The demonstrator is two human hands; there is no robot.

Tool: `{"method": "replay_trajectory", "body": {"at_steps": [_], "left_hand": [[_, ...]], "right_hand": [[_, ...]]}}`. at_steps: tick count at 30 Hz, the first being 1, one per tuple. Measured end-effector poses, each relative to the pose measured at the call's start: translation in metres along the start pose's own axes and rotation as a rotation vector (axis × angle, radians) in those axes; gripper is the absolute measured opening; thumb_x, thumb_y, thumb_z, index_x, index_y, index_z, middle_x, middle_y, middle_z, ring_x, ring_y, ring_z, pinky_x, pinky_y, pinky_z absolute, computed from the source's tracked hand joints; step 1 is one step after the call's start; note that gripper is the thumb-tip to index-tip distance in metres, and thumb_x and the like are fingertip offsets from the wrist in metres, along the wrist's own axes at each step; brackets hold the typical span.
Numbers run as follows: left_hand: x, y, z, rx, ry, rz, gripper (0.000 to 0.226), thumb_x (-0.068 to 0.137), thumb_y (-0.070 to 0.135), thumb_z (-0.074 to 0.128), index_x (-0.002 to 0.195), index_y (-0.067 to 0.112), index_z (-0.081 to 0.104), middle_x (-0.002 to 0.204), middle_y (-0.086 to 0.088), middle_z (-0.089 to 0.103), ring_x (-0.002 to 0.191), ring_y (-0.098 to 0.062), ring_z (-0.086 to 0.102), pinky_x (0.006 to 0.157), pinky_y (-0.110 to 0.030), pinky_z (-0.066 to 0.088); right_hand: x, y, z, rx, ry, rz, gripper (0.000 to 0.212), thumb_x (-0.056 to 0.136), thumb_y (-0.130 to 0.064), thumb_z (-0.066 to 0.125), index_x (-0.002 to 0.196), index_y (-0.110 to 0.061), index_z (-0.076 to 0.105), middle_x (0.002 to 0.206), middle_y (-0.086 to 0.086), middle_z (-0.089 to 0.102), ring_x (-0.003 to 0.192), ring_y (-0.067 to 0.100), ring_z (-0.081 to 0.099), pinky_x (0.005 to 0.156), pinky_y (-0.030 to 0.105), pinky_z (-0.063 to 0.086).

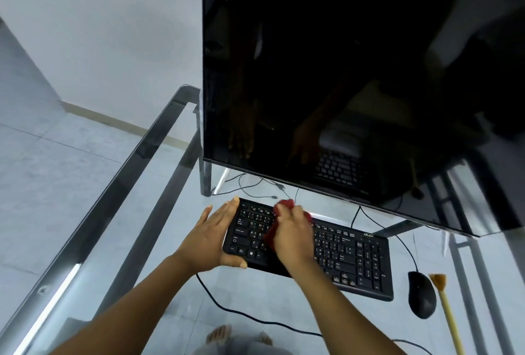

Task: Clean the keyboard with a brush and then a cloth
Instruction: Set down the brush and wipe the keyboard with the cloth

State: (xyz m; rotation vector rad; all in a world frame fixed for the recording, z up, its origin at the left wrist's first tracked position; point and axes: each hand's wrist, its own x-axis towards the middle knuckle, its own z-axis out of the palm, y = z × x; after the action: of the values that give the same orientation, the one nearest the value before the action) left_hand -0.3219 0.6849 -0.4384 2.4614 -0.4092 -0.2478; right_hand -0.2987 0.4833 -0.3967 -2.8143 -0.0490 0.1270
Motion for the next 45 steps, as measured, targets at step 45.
{"method": "replay_trajectory", "body": {"at_steps": [45], "left_hand": [[0.013,-0.023,0.002,0.144,0.014,0.014,0.077,0.089,0.066,-0.008,0.152,0.024,0.008,0.155,0.013,0.005,0.144,-0.009,-0.002,0.117,-0.034,-0.001]], "right_hand": [[-0.071,0.059,-0.01,-0.124,-0.226,-0.519,0.065,0.069,-0.019,0.083,0.123,-0.046,0.059,0.09,-0.009,0.054,0.075,0.012,0.055,0.064,0.022,0.043]]}}
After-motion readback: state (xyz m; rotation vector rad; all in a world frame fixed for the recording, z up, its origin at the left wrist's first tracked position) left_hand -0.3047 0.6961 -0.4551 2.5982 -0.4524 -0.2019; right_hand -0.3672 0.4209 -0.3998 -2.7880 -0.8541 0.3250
